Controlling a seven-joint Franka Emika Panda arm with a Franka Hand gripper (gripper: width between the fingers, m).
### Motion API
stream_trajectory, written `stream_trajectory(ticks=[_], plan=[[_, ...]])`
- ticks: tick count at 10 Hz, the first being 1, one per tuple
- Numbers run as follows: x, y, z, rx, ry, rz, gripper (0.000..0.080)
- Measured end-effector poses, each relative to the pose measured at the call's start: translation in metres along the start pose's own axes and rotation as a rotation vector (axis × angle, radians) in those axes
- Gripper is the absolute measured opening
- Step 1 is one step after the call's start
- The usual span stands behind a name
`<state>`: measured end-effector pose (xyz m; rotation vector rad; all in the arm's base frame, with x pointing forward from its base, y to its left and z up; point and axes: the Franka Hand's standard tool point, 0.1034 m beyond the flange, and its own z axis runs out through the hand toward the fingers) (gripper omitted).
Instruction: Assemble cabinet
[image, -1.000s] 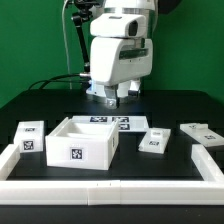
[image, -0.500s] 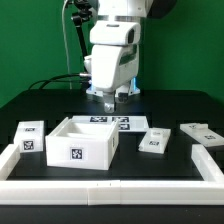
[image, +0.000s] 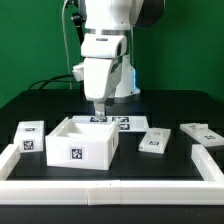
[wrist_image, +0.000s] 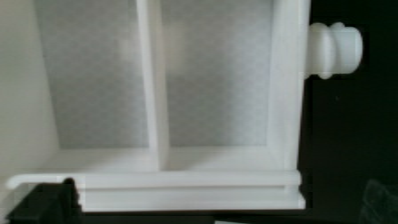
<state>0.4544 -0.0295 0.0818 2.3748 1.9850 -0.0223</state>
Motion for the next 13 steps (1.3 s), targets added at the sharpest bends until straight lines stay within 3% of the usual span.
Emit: stream_trajectory(ticks=[2, 3, 6, 10, 13], plan=[[-0.006, -0.009, 0.006, 0.000, 0.005, -0.027, 0.0798], [-0.012, -0.025, 0.016, 0.008, 0.011, -0.024, 0.0798], [-0.010, -0.045, 0.040, 0.016, 0.031, -0.021, 0.0798], [-0.006, -0.046, 0.058, 0.035, 0.039, -0.012, 0.0798], [-0.006, -0.047, 0.060, 0.038, 0.040, -0.006, 0.0785]])
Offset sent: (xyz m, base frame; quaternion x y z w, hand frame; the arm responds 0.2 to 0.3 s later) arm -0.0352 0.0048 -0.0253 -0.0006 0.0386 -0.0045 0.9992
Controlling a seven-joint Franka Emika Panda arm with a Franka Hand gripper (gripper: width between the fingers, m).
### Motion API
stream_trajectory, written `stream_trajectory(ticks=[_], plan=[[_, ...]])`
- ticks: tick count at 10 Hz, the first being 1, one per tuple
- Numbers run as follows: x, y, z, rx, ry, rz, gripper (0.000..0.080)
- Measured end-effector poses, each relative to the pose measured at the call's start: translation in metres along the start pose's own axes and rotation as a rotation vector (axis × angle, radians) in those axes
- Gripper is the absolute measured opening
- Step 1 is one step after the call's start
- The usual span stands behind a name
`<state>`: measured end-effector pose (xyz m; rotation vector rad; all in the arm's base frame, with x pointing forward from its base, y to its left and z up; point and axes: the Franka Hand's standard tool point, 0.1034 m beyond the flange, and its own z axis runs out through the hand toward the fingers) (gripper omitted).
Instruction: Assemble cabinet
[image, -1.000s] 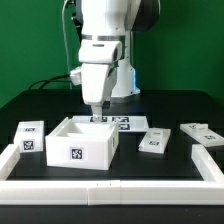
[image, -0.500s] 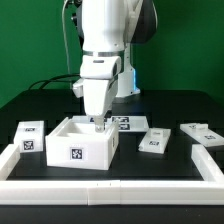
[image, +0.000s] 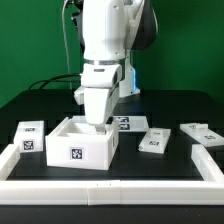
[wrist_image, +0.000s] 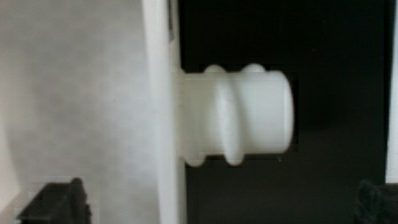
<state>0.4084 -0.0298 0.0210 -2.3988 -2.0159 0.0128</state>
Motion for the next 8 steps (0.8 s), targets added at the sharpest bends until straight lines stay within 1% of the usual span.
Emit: stream_trajectory(ticks=[1, 2, 3, 5, 6, 8], plan=[[0.0000, 0.0000, 0.0000, 0.000, 0.000, 0.000, 0.0616], [0.0000, -0.0001, 0.0001, 0.000, 0.000, 0.000, 0.0422], [0.0000, -0.0001, 0.0001, 0.000, 0.000, 0.000, 0.0422], [0.0000, -0.0001, 0.0001, 0.000, 0.000, 0.000, 0.0131], [0.0001, 0.0000, 0.0000, 0.000, 0.000, -0.001, 0.0043], [-0.0001, 0.0002, 0.0000, -0.001, 0.000, 0.000, 0.0034]])
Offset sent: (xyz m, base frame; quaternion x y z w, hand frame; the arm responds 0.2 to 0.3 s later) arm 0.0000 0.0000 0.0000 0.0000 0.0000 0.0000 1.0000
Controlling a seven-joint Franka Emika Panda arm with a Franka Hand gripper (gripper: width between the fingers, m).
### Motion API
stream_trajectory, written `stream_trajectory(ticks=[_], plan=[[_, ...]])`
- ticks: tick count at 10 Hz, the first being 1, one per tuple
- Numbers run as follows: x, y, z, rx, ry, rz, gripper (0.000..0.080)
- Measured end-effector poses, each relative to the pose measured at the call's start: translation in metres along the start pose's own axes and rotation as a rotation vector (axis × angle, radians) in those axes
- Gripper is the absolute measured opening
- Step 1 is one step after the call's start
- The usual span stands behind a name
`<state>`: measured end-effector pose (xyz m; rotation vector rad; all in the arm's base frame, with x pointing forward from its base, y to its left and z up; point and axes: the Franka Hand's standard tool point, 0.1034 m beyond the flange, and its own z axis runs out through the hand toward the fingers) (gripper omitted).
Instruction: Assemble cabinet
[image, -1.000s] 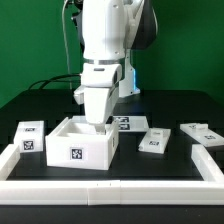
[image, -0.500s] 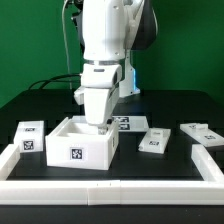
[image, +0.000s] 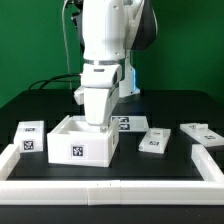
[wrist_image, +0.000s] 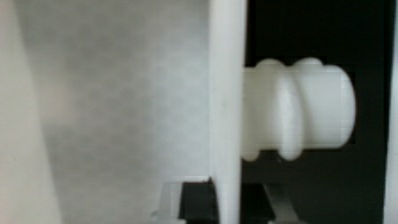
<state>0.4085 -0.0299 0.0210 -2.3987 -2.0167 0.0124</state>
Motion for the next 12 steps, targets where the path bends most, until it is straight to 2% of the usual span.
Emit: stream_trajectory(ticks=[6, 8, 11, 12], plan=[[0.000, 0.000, 0.000, 0.000, 0.000, -0.001, 0.0034], [0.009, 0.016, -0.002, 0.010, -0.008, -0.068, 0.0034], [0.038, 0.058, -0.002, 0.015, -0.005, -0.135, 0.0034], [0.038, 0.057, -0.002, 0.008, -0.003, -0.132, 0.0034]])
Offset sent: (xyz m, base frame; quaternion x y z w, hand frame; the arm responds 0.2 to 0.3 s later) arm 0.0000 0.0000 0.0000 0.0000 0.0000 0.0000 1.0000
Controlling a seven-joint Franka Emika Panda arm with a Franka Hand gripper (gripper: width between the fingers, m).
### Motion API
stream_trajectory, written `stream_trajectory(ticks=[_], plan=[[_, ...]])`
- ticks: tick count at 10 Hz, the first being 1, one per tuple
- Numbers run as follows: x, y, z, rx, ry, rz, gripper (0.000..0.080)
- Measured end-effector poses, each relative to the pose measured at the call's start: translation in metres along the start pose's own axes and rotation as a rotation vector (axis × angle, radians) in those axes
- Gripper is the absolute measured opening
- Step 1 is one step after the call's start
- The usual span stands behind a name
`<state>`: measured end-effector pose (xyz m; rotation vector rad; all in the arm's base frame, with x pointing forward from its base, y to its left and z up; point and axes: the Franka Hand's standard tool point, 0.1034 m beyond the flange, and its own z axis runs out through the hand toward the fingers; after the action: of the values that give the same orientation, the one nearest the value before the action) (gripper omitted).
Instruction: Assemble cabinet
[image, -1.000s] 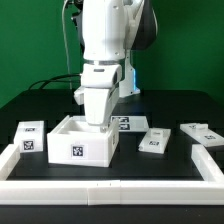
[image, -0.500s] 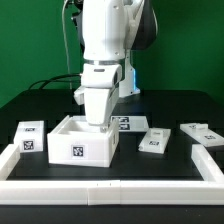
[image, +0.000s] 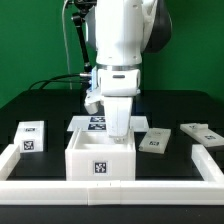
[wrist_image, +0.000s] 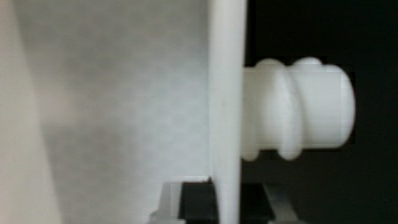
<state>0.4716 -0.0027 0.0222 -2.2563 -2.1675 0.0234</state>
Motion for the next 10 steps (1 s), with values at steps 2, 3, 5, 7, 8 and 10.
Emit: stream_trajectory(ticks=[2, 3, 5, 7, 8, 10], plan=[[-0.001, 0.000, 0.000, 0.001, 0.000, 0.001, 0.0034], [-0.001, 0.000, 0.000, 0.000, 0.000, 0.002, 0.0034], [0.006, 0.002, 0.000, -0.003, 0.004, -0.005, 0.0034], [0.032, 0.013, 0.000, -0.011, 0.014, -0.044, 0.0034], [0.044, 0.016, 0.000, -0.015, 0.019, -0.052, 0.0034], [0.067, 0.024, -0.001, -0.022, 0.027, -0.064, 0.0034]])
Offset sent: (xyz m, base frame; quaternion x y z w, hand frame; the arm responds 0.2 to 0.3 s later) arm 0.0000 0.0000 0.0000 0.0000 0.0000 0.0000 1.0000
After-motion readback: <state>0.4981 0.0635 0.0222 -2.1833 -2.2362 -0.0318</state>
